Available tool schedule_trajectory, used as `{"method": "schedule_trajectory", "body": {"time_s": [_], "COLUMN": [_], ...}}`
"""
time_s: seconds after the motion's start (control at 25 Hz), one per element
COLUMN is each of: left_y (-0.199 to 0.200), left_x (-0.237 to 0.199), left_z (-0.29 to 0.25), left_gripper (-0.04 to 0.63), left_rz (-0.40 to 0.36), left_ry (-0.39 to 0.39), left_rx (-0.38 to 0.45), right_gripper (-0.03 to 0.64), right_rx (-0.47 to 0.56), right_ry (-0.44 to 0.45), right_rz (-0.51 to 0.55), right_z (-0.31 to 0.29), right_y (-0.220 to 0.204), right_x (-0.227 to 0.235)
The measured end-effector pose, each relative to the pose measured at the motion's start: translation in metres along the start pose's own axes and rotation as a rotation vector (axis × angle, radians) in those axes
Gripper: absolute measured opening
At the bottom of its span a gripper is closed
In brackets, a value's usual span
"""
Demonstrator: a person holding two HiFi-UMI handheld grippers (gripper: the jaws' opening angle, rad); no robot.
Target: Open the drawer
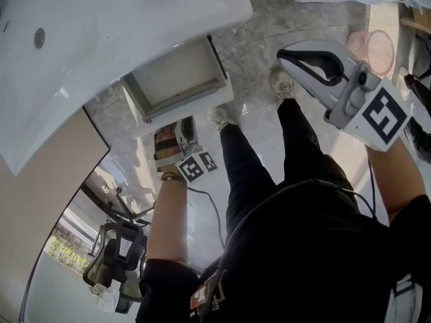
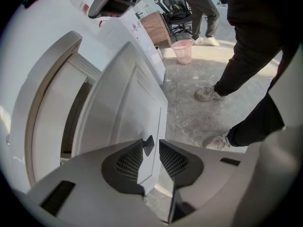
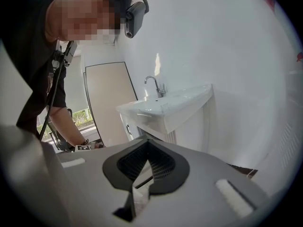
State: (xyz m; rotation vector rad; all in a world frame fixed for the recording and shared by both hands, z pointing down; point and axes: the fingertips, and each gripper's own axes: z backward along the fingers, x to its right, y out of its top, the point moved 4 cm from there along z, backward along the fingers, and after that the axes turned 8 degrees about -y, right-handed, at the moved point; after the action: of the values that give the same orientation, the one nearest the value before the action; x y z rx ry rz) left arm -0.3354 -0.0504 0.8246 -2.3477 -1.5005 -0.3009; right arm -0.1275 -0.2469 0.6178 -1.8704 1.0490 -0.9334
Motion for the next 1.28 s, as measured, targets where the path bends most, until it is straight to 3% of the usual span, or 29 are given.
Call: {"method": "schedule_trajectory", "body": {"time_s": [0.4,0.52,0.64,0.8,1.28], "left_y": [0.032,0.041,0.053,0.068,0.089], "left_x": [-0.025,-0.048,-0.071,-0.101,-0.216], "left_z": [0.094,0.129,0.166,0.215,0.373], "left_gripper": [0.092,0.089,0.01,0.002,0.0], "left_rz": [0.177,0.266,0.339,0.437,0.786], "left_ry": [-0.042,-0.013,0.026,0.059,0.151], "left_rx": [0.147,0.199,0.253,0.332,0.756], "right_gripper": [-0.005,-0.005,-0.005,-0.005,-0.005], "right_rx": [0.03,0.05,0.061,0.082,0.154], "right_ry": [-0.038,-0.049,-0.059,-0.069,-0.07], "right_rz": [0.004,-0.003,-0.003,-0.009,0.015], "right_z": [0.03,0.043,0.059,0.081,0.14], "right_y": [0.075,0.099,0.12,0.149,0.24], "right_x": [0.003,0.005,0.006,0.003,-0.023]}}
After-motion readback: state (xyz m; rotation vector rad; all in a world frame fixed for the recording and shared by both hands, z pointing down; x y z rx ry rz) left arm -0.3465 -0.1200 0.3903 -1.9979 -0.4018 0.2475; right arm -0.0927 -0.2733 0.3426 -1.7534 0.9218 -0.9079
